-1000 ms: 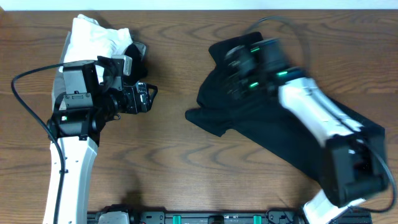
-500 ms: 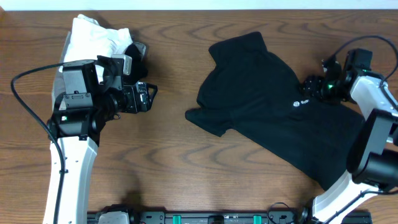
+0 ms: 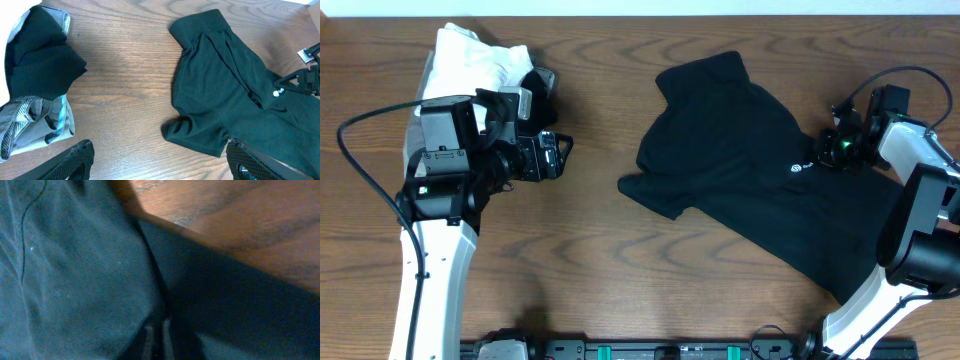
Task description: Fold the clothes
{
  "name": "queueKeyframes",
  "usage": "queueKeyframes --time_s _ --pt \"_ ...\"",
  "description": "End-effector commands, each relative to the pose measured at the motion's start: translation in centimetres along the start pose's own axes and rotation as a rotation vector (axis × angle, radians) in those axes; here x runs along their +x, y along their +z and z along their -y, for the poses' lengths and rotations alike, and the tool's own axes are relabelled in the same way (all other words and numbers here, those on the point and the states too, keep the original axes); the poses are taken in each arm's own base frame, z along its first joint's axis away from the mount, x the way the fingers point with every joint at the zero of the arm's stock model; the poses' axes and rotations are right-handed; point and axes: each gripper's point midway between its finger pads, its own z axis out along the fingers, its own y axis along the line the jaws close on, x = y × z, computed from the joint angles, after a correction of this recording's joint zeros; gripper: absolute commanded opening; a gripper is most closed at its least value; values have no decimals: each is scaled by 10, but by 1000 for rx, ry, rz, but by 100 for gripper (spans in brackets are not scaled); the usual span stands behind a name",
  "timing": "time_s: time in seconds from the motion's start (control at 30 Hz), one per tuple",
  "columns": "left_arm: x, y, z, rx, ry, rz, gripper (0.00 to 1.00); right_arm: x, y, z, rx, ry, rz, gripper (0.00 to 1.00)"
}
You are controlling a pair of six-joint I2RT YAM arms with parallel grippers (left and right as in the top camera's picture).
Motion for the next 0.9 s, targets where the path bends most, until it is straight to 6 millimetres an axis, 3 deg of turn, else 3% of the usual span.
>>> queueKeyframes --time_s 0.0,0.07,0.17,0.27,0.33,0.4,0.5,0.6,0.67,0.73,0.83,0.87 --pt "-10 -6 7 13 31 33 86 1 4 -9 -43 -6 -4 1" --pt "-11 -6 7 14 32 35 86 -8 -5 -27 -143 -51 36 1" --pt "-13 -6 7 14 36 41 86 -30 -33 -65 -347 -150 152 1" --pt "-16 -6 7 14 43 54 86 -66 -73 -99 -500 -312 353 1" --pt "-17 -6 8 14 47 60 86 -98 -94 -108 -488 -413 515 1" --pt "-19 -7 8 15 51 67 86 -134 -110 -102 -394 -437 677 1" --pt "-20 -7 8 15 53 70 86 -183 -127 -71 -112 -406 903 1" --pt "-20 -7 8 16 48 69 86 -206 -137 -56 26 -374 1024 1" --pt "-20 -7 9 23 49 69 86 -209 -136 -51 43 -354 1040 17" --pt "-20 -7 9 23 49 69 86 -208 -130 -43 41 -302 1020 57" --pt "-20 -7 9 23 49 69 86 -200 -119 -29 51 -257 956 77" --pt "-20 -7 9 23 49 69 86 -196 -114 -25 52 -245 929 78"
